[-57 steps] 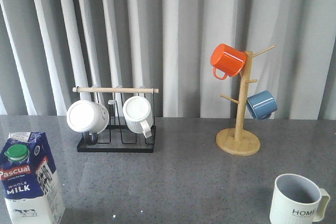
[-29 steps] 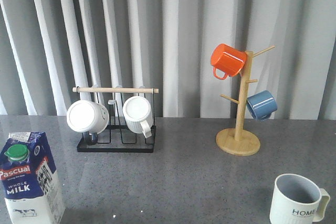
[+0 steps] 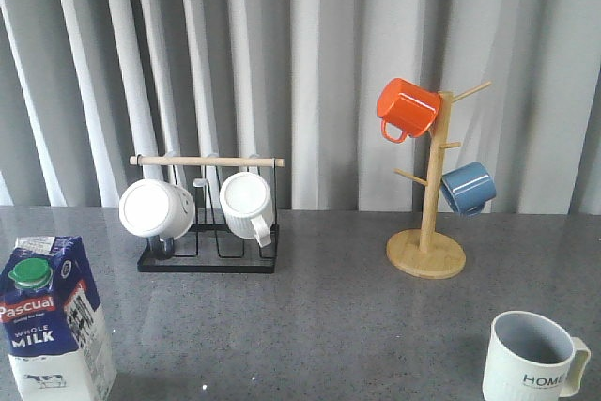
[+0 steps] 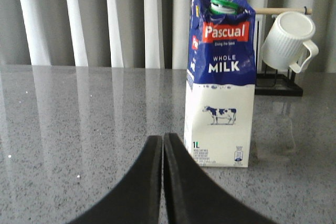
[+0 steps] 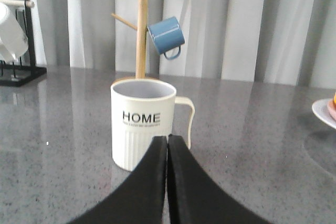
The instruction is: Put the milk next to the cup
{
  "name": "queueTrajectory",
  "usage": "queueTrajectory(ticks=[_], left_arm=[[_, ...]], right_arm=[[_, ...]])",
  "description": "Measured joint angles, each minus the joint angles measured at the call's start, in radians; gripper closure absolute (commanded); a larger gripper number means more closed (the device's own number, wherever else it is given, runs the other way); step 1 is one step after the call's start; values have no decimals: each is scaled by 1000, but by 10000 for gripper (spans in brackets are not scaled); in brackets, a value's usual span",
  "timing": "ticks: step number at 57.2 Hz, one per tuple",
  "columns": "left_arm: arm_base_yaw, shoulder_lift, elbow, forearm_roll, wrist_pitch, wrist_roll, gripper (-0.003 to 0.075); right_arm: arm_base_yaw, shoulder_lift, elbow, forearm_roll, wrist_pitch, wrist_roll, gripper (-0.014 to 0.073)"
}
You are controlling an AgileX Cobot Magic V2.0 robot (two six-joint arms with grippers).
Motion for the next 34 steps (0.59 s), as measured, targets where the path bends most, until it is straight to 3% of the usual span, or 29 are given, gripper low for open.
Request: queueTrajectory(ticks=[7,19,26,34], left_arm=[[0,0,0,-13,-114,-26,727],[0,0,-100,-32,-238,-121,727],[0,0,-204,-34,-178,-180,727],[0,101,-358,-34,-68,-209,727]], right_arm=[[0,0,0,-2,-139,0,603],[0,-1,-3,-3,-614,64,603],[0,13,-104,21,-527,132,603],[0,162,-304,58,-339,75,603]])
